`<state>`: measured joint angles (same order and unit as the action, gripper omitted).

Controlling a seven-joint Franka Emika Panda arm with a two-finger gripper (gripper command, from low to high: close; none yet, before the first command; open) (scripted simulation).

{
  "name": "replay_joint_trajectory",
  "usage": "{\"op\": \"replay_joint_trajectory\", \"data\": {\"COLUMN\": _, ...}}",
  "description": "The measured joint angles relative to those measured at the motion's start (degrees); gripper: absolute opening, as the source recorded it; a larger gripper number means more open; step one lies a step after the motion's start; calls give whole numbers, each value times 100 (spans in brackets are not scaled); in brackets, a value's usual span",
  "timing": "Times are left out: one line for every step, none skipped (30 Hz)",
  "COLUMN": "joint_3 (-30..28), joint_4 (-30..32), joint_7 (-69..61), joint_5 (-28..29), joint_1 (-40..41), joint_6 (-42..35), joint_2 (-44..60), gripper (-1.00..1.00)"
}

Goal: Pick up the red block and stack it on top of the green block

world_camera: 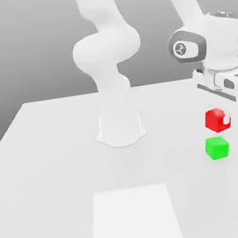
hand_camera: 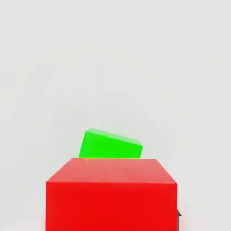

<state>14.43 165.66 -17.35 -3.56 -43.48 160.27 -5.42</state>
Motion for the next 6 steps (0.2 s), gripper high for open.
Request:
{"op": "replay_joint_trajectory", "data": {"joint_3": -4, "joint_4": -5, "joint_7": 89, "joint_5": 135, "joint_1": 23, "joint_6": 193, "joint_2": 202, "gripper": -100}}
{"op": "replay_joint_trajectory", "data": {"joint_3": -39, "joint_4": -11, "joint_7": 199, "joint_5": 298, "joint_1": 37, "joint_6": 389, "joint_2": 409, "gripper": -100}}
{"op": "replay_joint_trajectory", "data": {"joint_3": -83, "joint_4": -18, "joint_7": 330, "joint_5": 488, "joint_1": 43, "joint_6": 584, "joint_2": 617, "gripper": -100}}
{"op": "replay_joint_trajectory", "data": {"joint_3": -115, "joint_4": -23, "joint_7": 412, "joint_5": 606, "joint_1": 38, "joint_6": 699, "joint_2": 741, "gripper": 100}}
{"op": "replay_joint_trajectory", "data": {"joint_3": -115, "joint_4": -23, "joint_7": 412, "joint_5": 606, "joint_1": 35, "joint_6": 699, "joint_2": 741, "gripper": 100}}
{"op": "replay_joint_trajectory", "data": {"joint_3": -115, "joint_4": -23, "joint_7": 412, "joint_5": 606, "joint_1": 36, "joint_6": 699, "joint_2": 741, "gripper": 100}}
